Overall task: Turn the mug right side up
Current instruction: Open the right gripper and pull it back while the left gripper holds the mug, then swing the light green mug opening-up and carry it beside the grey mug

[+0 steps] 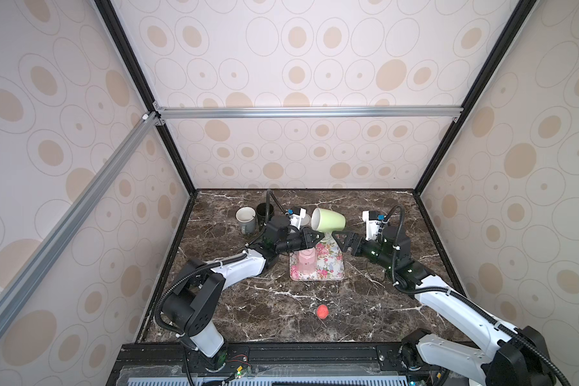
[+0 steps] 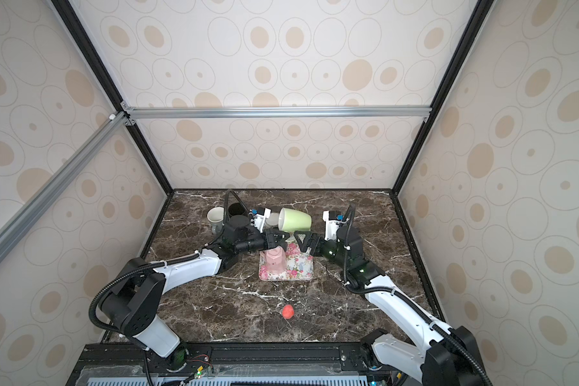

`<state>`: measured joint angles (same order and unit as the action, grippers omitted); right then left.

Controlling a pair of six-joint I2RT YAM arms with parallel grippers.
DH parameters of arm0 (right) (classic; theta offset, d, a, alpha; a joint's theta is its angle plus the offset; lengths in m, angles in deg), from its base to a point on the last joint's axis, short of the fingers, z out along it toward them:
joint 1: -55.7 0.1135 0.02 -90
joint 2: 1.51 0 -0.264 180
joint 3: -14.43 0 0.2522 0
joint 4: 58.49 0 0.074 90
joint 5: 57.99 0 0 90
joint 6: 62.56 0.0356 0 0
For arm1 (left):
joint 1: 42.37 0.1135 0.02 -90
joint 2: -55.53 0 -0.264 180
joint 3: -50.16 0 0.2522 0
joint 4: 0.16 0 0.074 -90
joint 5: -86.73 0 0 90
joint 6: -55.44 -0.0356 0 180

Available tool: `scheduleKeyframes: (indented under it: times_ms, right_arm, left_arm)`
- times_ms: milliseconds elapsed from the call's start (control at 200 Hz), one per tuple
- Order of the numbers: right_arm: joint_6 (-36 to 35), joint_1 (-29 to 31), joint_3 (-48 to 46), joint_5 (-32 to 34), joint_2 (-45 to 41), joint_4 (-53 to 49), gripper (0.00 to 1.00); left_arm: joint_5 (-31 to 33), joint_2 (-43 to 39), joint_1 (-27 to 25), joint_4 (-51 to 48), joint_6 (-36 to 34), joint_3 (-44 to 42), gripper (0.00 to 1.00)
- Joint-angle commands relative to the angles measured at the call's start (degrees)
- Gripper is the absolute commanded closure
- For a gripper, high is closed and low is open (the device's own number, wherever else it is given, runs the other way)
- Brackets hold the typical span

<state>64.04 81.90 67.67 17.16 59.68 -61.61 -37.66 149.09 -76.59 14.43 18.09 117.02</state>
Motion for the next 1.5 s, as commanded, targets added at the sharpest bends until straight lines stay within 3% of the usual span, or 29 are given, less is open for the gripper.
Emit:
scheduleKeyframes:
  times_ms: [0, 585, 895, 1070, 1305, 1490]
  right_arm:
    - [-1.8, 0.2, -0.6, 2.0, -1.8, -2.4, 0.05]
    - [-8.1, 0.1, -0.8, 10.6, -6.9, -15.6, 0.04]
    - [-10.8, 0.1, -1.8, 12.9, -6.7, -19.2, 0.04]
    - [-12.2, 0.1, -2.1, 13.7, -7.2, -20.3, 0.04]
    - [-14.2, 0.1, -3.4, 15.6, -7.6, -21.7, 0.04]
    - [-14.6, 0.0, -5.3, 15.0, -8.4, -21.3, 0.03]
  left_arm:
    - [-0.4, -3.0, 0.5, 5.9, -1.7, 4.4, 1.00]
    - [0.5, -5.7, 6.1, -3.4, -4.6, 9.4, 1.00]
    - [2.9, -9.6, 13.7, -15.3, -9.7, 12.1, 1.00]
    - [9.5, -12.2, 17.8, -28.1, -18.1, 14.9, 1.00]
    - [14.9, -15.4, 24.0, -39.3, -24.2, 16.5, 1.00]
    - [15.7, -17.1, 29.3, -42.2, -25.3, 15.5, 1.00]
